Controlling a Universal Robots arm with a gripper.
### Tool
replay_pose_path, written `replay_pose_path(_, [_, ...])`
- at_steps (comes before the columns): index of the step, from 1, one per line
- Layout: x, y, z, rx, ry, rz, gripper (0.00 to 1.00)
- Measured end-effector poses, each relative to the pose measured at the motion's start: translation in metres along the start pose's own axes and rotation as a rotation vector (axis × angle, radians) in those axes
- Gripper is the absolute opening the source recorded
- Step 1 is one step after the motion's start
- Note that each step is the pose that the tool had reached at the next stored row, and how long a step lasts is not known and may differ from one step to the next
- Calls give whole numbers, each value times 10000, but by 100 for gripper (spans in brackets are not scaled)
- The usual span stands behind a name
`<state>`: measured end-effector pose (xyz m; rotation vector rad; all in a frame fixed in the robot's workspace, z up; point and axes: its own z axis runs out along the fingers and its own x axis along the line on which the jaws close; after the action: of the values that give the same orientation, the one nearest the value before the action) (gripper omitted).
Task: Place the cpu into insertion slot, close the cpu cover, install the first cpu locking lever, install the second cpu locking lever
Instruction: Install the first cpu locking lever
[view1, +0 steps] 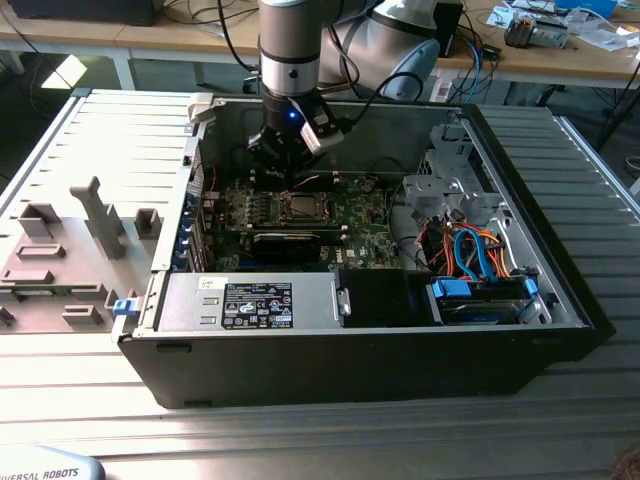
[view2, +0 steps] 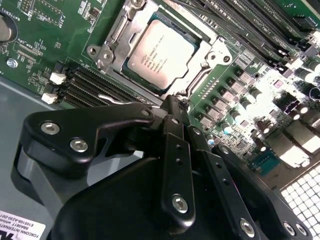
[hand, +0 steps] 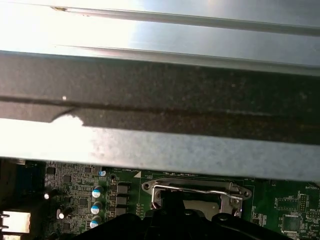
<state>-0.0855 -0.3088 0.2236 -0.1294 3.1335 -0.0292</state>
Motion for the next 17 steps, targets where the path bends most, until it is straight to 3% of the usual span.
replay_pose_path(7, [-7,10,10,0,0,-1,11])
replay_pose_path(17, [-45,125,33,-16,-3,1,11])
